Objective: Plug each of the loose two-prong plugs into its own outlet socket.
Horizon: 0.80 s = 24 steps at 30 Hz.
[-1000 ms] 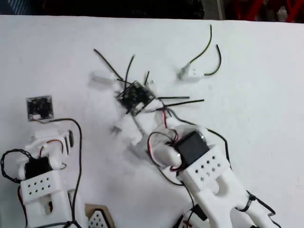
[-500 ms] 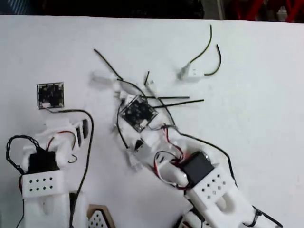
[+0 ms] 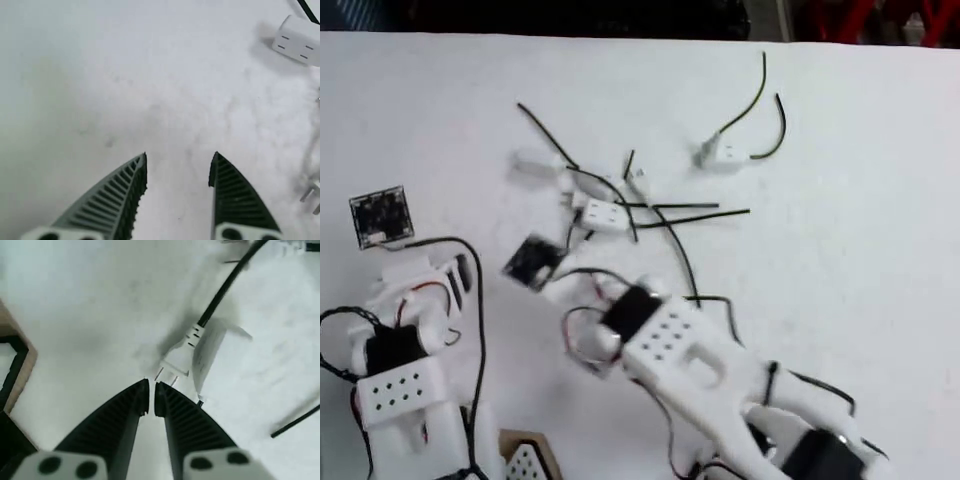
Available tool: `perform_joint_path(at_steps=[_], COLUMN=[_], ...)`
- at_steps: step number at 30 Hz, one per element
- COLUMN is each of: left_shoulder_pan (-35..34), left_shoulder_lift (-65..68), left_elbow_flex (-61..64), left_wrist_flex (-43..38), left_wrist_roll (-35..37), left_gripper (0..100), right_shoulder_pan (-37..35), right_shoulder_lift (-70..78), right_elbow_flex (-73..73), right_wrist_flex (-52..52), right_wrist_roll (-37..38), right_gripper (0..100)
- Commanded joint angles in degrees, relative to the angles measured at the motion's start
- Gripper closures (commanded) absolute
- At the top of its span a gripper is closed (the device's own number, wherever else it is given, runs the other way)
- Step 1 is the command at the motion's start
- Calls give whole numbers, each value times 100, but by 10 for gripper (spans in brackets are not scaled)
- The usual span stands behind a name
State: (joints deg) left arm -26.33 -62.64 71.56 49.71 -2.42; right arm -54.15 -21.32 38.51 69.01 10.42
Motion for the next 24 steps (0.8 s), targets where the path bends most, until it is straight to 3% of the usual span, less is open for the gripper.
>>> perform_joint_path(at_steps=[1, 12, 24], left_shoulder_pan=[-145, -145, -145], left_shoulder_lift=[-110, -110, -110], left_elbow_flex=[-26, 0, 0], left_wrist_flex=[-220, -220, -193], left_wrist_roll=[62, 62, 53], left_gripper=[789, 789, 789], right_shoulder_pan=[-84, -66, 567], right_shoulder_lift=[558, 1930, 2440], right_elbow_flex=[-457, -993, -1002], right_wrist_flex=[40, -233, -523], right_wrist_roll=[-343, -642, -607], right_gripper=[920, 913, 914])
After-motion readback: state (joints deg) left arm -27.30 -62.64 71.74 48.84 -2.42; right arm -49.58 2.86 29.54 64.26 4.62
